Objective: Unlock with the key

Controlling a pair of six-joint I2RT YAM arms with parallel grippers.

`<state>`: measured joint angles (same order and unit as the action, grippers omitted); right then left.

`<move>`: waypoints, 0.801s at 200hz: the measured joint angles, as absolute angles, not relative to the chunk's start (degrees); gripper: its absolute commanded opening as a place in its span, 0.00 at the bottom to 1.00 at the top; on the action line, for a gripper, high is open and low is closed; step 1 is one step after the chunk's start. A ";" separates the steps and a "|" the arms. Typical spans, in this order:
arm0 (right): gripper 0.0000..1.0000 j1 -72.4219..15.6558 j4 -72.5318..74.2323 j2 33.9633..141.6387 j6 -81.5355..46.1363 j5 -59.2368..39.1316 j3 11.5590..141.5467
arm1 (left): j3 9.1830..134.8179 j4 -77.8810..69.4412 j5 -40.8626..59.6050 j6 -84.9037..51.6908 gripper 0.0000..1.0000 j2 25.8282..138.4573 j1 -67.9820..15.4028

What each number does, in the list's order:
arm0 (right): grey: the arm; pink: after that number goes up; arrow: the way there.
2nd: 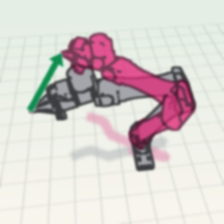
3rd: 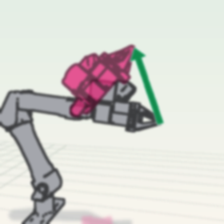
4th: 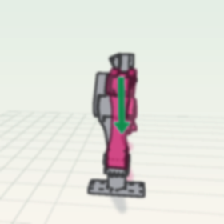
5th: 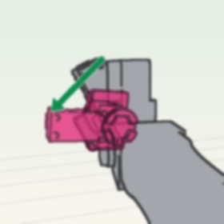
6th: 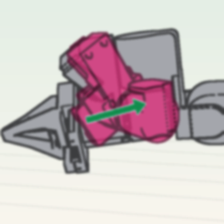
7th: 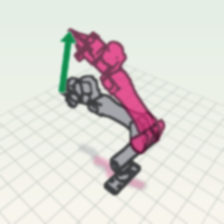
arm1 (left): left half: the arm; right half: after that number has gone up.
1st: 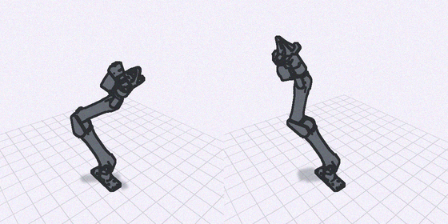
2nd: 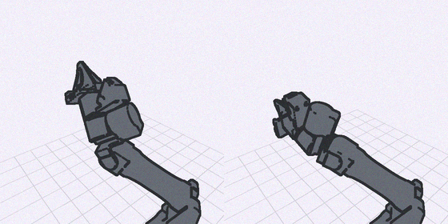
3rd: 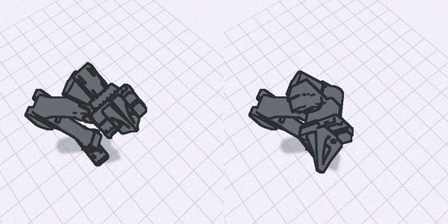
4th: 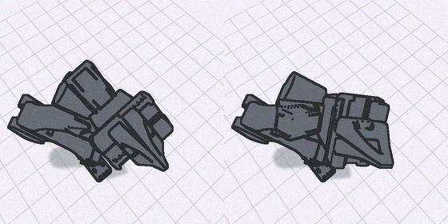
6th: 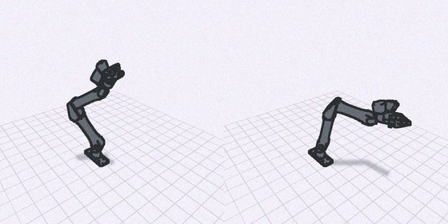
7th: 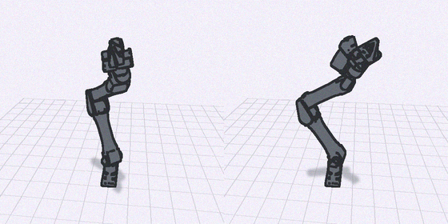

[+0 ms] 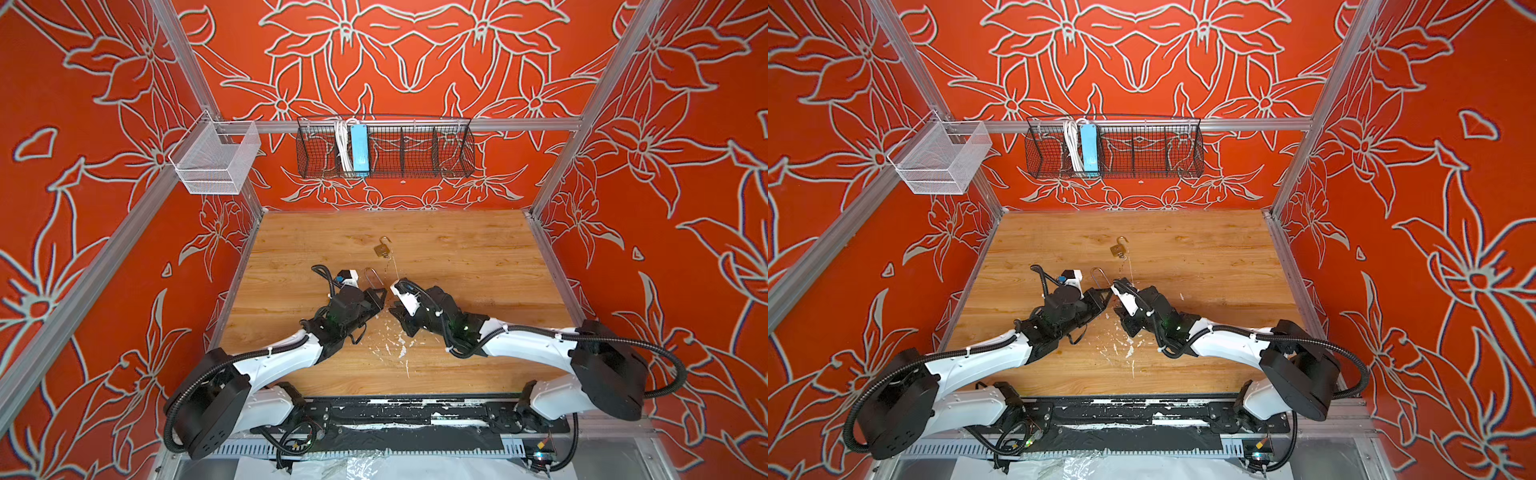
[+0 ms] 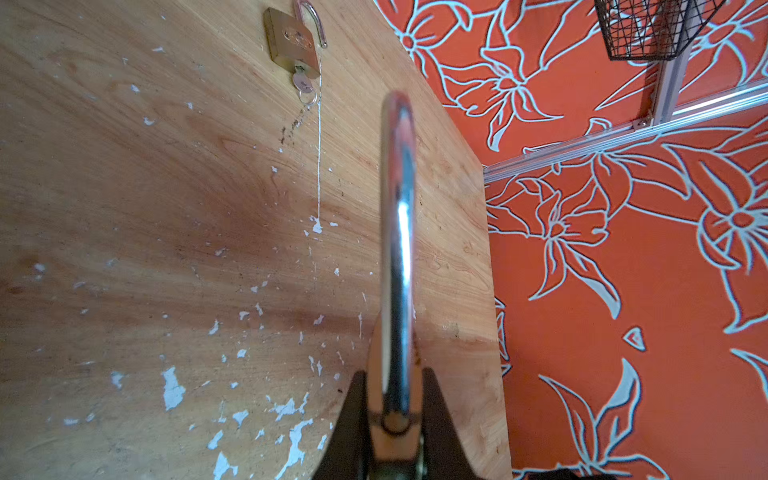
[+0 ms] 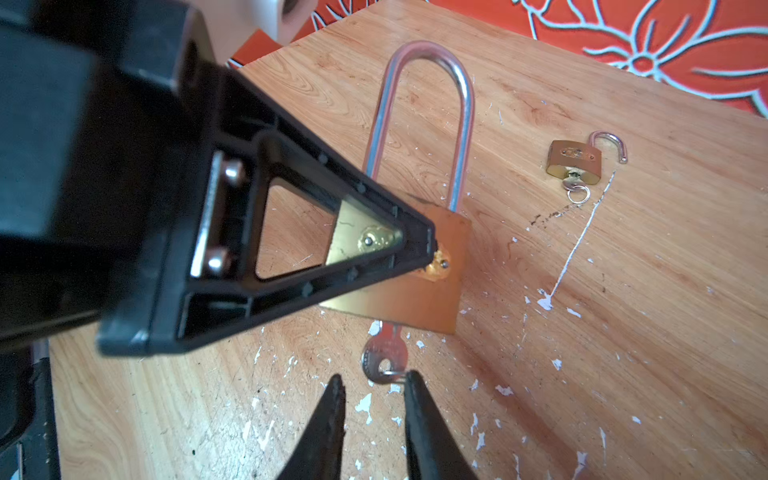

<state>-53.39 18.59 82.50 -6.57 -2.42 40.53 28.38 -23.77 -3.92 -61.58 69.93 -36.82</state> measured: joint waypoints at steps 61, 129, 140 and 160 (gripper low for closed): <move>0.28 -53.39 18.57 82.74 -6.63 -2.39 40.58 | 28.38 -24.40 -4.21 -61.58 0.00 69.93 -36.82; 0.37 -53.39 18.15 83.94 -7.18 -2.15 41.65 | 28.38 -24.99 -4.21 -61.78 0.00 69.93 -36.84; 0.37 -53.39 18.06 83.94 -7.18 -2.02 41.65 | 28.38 -24.97 -4.19 -61.80 0.00 69.93 -36.86; 0.40 -53.39 18.00 83.94 -7.22 -1.89 41.65 | 28.38 -24.97 -4.19 -61.80 0.00 69.93 -36.88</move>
<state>-53.39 18.00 83.94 -7.22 -1.89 41.65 28.38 -24.97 -4.19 -61.80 69.93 -36.88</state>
